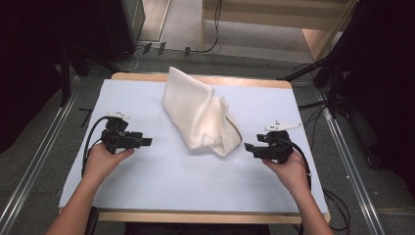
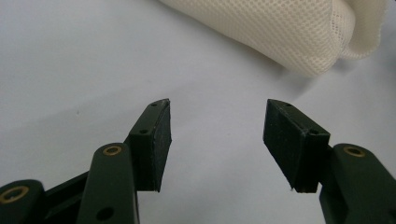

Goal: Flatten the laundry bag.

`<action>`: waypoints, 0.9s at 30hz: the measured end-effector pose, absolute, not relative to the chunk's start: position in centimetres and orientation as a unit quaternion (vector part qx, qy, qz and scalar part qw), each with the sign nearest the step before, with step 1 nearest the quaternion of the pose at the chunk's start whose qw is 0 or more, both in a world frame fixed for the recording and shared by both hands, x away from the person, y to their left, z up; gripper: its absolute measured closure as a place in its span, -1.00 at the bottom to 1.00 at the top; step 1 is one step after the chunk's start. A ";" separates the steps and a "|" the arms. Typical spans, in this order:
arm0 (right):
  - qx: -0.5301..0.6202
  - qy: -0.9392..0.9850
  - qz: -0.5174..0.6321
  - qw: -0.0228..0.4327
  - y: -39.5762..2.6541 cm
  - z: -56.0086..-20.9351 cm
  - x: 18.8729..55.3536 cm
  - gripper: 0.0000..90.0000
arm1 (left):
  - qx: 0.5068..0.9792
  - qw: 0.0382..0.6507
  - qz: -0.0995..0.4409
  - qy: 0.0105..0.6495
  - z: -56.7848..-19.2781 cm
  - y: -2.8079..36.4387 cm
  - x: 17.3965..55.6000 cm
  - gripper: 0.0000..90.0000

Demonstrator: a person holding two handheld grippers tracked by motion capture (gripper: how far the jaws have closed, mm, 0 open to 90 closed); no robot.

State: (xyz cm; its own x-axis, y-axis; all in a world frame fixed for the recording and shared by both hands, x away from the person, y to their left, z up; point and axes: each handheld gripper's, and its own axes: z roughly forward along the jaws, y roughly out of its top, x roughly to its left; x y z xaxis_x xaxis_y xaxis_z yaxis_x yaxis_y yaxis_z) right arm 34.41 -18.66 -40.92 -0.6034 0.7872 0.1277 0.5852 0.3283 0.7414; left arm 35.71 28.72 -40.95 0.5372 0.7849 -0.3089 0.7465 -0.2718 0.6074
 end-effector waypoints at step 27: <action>0.393 0.821 0.398 0.115 -10.0 -40.4 41.5 0.31 | 0.783 0.362 0.032 0.505 -41.1 30.8 33.8 -0.07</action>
